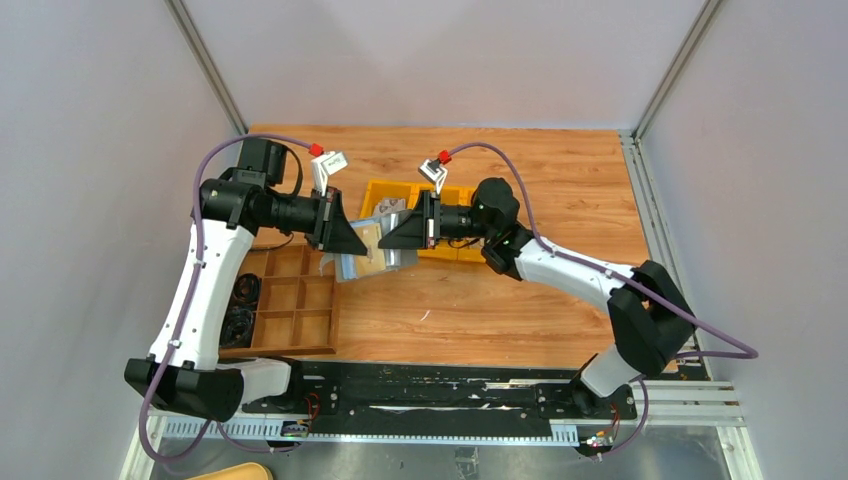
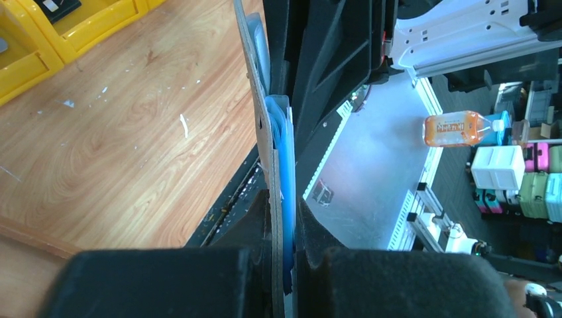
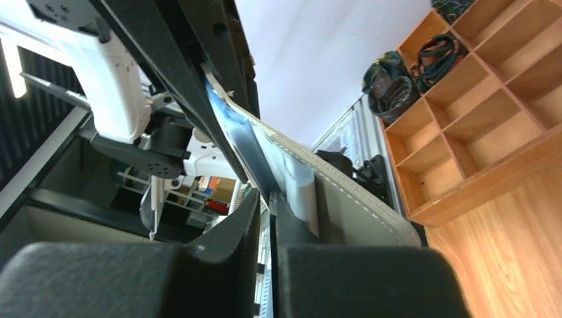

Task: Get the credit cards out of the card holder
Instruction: Remove the credit card from the card holder, then place the credit card in the storage box, then remove the credit card from the card holder.

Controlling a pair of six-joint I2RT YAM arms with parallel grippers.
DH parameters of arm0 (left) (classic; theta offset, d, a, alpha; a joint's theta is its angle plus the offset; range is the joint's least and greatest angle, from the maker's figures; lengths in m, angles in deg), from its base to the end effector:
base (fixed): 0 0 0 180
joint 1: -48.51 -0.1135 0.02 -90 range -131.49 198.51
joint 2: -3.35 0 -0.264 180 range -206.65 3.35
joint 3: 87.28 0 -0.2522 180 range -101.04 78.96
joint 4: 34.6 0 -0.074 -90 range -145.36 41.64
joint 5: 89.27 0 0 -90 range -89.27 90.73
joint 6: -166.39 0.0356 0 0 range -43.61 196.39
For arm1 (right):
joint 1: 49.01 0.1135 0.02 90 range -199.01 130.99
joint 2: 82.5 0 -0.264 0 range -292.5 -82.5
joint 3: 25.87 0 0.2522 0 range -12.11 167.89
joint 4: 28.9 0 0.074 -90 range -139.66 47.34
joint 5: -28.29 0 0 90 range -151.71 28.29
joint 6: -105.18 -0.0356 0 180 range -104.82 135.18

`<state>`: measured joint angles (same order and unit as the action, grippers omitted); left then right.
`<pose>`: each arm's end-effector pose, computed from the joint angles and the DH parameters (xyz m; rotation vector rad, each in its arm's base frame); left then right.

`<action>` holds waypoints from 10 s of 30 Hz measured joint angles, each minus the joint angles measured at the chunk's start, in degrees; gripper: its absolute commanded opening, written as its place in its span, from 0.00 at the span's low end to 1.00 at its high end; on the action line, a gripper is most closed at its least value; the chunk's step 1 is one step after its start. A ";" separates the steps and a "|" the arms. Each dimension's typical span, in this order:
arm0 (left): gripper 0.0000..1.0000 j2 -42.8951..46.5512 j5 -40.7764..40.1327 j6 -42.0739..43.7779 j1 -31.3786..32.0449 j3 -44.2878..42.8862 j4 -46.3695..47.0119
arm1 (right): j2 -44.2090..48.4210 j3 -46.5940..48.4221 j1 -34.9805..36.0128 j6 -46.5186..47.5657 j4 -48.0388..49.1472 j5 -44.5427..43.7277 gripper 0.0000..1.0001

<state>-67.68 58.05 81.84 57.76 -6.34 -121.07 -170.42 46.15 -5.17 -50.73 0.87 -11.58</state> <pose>0.1981 -0.0626 0.4022 0.6554 2.2662 -1.2955 0.2313 0.2600 0.3314 -0.6174 1.7138 2.0543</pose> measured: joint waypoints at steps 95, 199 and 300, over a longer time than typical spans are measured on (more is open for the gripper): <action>0.00 0.70 -2.01 2.95 -4.33 -1.40 0.15 | 11.72 -9.07 -27.23 32.41 -47.89 -23.80 0.00; 0.35 4.92 -0.81 2.25 -4.68 -1.40 0.26 | 9.51 0.17 5.22 23.91 -16.04 -17.86 0.00; 0.01 9.29 -7.87 4.24 -4.70 -2.86 -1.62 | 2.43 3.72 12.09 23.56 -11.63 -22.71 0.38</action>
<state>-58.39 50.19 86.08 53.06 -9.20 -122.68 -168.00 49.86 6.92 -27.17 -10.76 -34.29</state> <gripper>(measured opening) 0.128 0.560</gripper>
